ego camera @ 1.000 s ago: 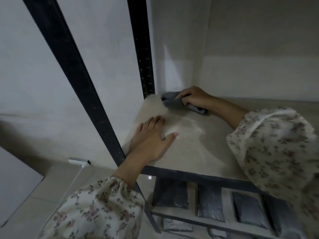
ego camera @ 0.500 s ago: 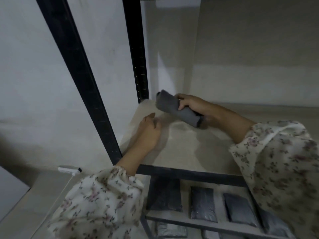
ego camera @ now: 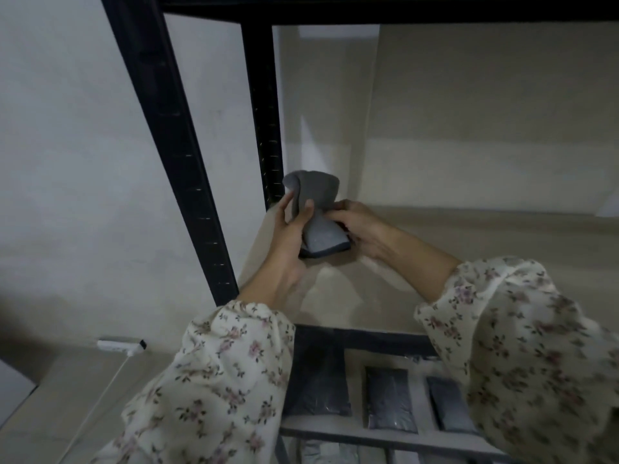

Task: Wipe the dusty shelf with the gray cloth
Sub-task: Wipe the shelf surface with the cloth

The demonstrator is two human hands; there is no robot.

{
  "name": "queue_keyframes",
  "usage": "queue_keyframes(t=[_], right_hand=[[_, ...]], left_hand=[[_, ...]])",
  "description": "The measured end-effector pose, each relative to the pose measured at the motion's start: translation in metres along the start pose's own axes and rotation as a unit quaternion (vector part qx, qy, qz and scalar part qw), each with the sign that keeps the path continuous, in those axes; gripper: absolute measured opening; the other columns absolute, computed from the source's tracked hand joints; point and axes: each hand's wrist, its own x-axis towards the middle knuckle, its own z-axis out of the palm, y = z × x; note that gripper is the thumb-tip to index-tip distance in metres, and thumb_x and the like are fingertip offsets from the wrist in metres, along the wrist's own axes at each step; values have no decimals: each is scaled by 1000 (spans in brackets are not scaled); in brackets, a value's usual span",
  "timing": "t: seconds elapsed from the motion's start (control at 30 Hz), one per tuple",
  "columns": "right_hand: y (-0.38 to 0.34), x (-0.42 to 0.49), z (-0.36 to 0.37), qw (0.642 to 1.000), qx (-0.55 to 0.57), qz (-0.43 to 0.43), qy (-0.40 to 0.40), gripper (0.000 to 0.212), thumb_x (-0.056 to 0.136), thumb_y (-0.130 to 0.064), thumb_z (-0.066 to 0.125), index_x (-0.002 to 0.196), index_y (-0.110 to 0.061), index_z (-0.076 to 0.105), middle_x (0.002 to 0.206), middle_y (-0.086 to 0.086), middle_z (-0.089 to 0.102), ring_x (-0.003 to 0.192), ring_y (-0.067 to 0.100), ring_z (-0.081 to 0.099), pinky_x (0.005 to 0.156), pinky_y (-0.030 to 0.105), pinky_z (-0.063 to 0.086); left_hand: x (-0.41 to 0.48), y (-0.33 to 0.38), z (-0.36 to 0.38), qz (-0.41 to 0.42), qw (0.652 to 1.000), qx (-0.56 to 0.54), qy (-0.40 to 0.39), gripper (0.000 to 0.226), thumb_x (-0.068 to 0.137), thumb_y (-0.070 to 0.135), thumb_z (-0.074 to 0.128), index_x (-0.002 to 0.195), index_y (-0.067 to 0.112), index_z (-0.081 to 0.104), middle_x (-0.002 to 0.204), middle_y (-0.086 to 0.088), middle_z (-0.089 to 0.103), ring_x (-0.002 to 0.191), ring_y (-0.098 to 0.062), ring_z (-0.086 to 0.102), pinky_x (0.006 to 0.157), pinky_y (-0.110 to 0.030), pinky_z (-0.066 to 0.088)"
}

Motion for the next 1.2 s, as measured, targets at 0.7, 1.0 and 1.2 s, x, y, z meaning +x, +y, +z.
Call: queue_keyframes(t=[0.7, 1.0, 1.2], right_hand=[[65, -41, -86, 815, -571, -92, 24, 60, 92, -55, 25, 144, -24, 30, 156, 0, 23, 143, 19, 20, 118, 35, 14], [61, -43, -86, 819, -564, -105, 19, 61, 92, -55, 24, 144, -24, 29, 156, -1, 23, 144, 17, 18, 116, 33, 12], [66, -40, -87, 810, -577, -101, 19, 65, 91, -61, 23, 144, -25, 29, 156, -1, 23, 143, 18, 18, 116, 36, 14]], left_hand=[[24, -12, -31, 73, 726, 667, 153, 44, 95, 39, 35, 133, 18, 44, 118, -16, 54, 108, -35, 50, 85, -35, 35], [-4, -2, -35, 147, 627, 748, 158, 45, 92, 25, 47, 136, 22, 38, 126, -10, 46, 109, -30, 45, 86, -34, 34], [-18, -17, -37, 125, 674, 725, 62, 39, 94, 34, 42, 130, 21, 49, 140, -9, 38, 110, -31, 46, 84, -35, 36]])
